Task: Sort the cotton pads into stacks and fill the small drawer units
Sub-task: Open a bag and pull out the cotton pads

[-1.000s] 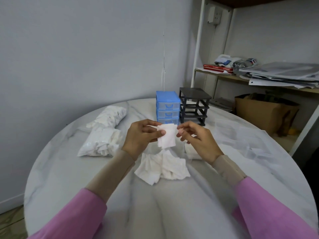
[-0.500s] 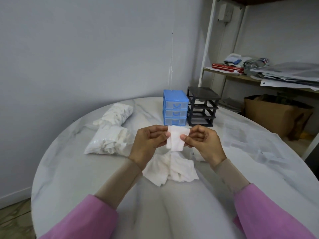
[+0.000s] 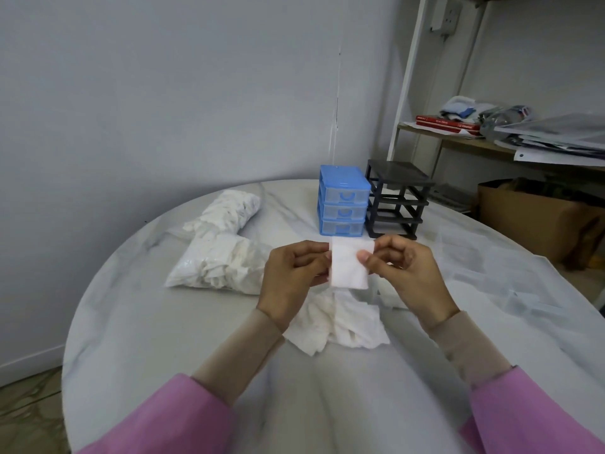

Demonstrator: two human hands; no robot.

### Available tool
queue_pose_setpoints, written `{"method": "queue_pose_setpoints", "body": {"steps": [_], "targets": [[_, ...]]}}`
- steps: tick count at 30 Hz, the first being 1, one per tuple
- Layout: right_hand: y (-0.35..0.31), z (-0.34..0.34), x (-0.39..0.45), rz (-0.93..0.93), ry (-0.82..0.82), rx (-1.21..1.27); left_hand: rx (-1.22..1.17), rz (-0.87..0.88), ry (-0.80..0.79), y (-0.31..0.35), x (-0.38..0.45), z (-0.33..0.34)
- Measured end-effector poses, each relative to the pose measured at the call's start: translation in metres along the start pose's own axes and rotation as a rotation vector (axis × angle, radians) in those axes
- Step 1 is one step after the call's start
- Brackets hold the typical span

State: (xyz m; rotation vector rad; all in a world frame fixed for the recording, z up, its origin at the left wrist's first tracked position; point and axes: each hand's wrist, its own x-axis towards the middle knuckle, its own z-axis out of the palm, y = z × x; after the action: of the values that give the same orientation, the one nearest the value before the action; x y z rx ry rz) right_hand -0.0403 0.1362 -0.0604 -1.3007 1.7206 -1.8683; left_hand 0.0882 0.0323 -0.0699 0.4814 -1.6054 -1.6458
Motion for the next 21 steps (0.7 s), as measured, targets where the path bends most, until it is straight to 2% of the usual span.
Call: {"method": "queue_pose_setpoints", "body": {"steps": [12, 17, 21], "targets": [[0.013, 0.002, -0.001, 0.014, 0.064, -0.194, -0.065, -0.042, -0.049, 0.003, -0.004, 0.006], [0.013, 0.005, 0.000, 0.056, 0.072, -0.051, -0.104, -0.062, -0.069, 0.005, -0.005, 0.009], [0.012, 0.008, -0.002, 0.053, 0.066, -0.017, 0.032, 0.002, 0.033, 0.000, -0.004, 0.007]]}}
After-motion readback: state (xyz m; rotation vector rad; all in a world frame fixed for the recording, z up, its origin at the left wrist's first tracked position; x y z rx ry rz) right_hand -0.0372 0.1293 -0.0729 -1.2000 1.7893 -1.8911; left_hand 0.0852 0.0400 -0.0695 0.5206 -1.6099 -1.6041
